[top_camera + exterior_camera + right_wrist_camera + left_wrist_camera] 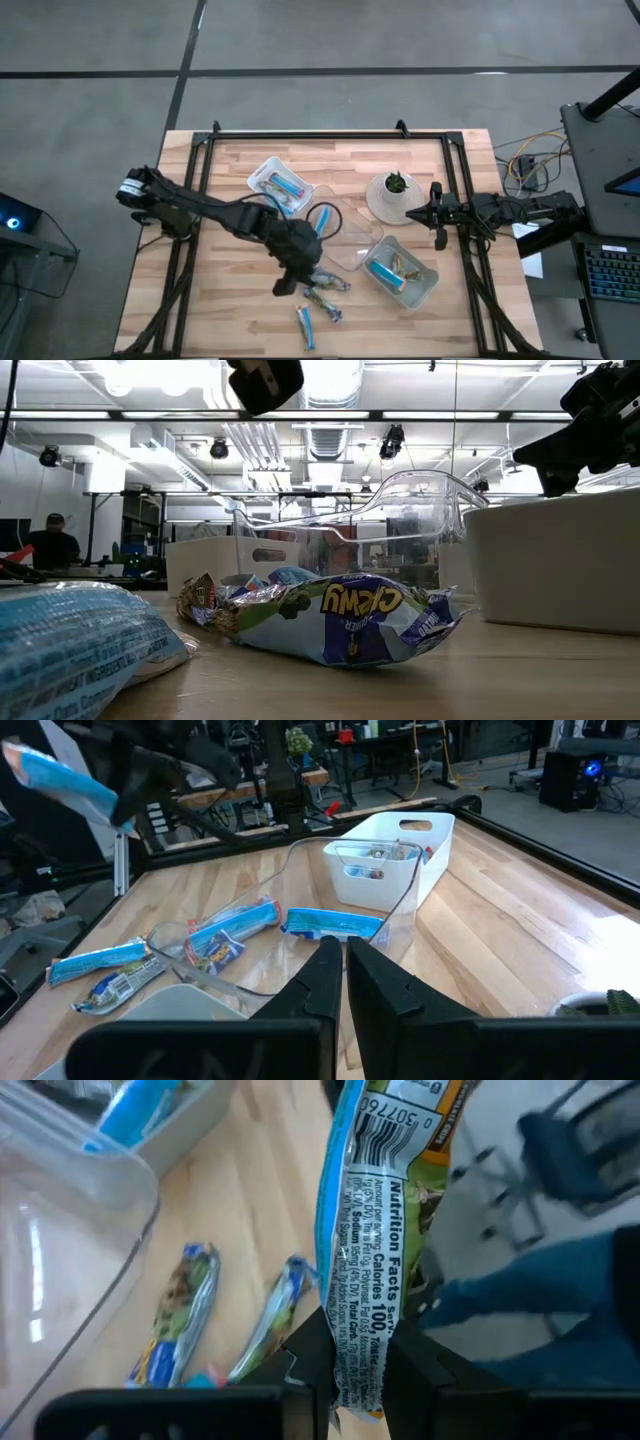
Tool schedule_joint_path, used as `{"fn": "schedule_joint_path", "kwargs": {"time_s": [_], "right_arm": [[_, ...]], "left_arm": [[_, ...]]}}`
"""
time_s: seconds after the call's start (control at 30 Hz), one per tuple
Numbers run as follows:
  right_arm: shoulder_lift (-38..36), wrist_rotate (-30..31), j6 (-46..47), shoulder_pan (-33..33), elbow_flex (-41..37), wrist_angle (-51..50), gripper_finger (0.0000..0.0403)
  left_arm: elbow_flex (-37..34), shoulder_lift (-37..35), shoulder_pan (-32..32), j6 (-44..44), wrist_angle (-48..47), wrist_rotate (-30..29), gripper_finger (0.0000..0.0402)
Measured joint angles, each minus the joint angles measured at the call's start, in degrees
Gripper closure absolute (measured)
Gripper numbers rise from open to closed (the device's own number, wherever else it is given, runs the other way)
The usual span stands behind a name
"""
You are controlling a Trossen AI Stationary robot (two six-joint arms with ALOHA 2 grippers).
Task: Pick and place Granola Bars by type
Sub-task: Put the orange granola bar into the gray bin
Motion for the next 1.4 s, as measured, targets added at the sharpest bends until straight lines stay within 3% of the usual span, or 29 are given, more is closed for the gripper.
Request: {"fn": "schedule_joint_path", "kwargs": {"time_s": [0.7, 1.4], "right_arm": [[-0.02, 0.00, 0.00, 0.00, -0.01, -0.01, 0.0390], [-0.02, 0.02, 0.00, 0.00, 0.00, -0.02, 0.0390]], "left_arm": [[0.00, -0.09, 5.09, -20.21, 19.56, 0.81, 0.0353], [-0.35, 0.24, 5.46, -19.44, 20.23, 0.98, 0.0353]]}}
